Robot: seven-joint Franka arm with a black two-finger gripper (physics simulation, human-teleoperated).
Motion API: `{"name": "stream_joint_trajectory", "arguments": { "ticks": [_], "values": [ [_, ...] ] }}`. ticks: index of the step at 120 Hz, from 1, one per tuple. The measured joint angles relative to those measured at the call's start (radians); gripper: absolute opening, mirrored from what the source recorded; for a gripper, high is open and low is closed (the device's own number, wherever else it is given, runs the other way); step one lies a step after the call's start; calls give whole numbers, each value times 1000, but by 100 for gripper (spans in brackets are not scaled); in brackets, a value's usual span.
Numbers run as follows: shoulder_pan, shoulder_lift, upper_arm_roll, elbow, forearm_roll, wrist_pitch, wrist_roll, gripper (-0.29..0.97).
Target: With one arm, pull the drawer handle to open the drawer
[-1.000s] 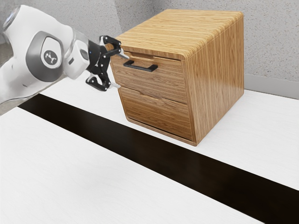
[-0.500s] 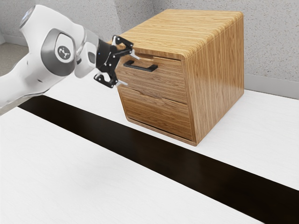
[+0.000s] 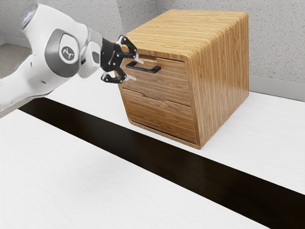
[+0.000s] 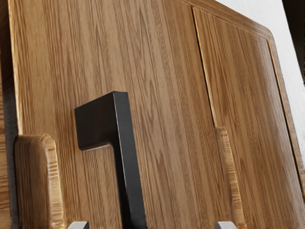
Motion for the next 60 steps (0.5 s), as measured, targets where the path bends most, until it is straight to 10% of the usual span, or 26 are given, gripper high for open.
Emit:
{"name": "stream_joint_trajectory", "arguments": {
  "ticks": [60],
  "values": [
    [10,39,-3,-10,35,43,-79,25]
  ]
}}
